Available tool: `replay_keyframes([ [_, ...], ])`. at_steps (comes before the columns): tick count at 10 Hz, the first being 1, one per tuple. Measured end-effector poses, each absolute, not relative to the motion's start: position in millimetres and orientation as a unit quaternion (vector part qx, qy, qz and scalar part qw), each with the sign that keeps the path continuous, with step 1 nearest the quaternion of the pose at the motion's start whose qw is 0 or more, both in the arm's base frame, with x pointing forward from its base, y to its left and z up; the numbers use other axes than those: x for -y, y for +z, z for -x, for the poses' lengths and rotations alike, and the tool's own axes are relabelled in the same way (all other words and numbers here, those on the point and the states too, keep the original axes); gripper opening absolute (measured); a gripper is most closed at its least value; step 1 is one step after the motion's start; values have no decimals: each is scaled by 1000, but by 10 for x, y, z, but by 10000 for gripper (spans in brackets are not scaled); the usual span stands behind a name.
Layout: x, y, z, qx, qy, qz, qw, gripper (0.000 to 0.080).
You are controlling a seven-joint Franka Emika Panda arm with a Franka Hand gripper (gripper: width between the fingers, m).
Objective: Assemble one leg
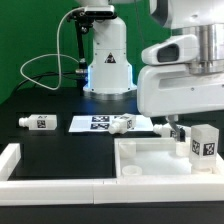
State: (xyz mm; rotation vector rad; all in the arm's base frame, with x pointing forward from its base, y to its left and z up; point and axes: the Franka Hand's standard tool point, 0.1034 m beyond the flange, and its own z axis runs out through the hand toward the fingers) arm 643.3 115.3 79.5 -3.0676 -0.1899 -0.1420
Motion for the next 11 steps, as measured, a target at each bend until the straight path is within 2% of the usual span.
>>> replay_keyframes([
  [1, -1152, 791, -6429, 57, -45, 997, 32, 532],
  [2, -1150, 790, -6428, 57, -45, 997, 32, 532],
  [3, -1150, 788, -6427, 56, -45, 997, 32, 349],
  [4, -1131, 787, -6430, -6, -43, 998, 34, 287],
  [8, -1103, 767, -6387, -275, -77, 957, 45, 287],
  [10, -1062, 759, -6389, -481, -55, 872, 70, 287],
  [11, -1052, 756, -6398, -546, -36, 833, 76, 287],
])
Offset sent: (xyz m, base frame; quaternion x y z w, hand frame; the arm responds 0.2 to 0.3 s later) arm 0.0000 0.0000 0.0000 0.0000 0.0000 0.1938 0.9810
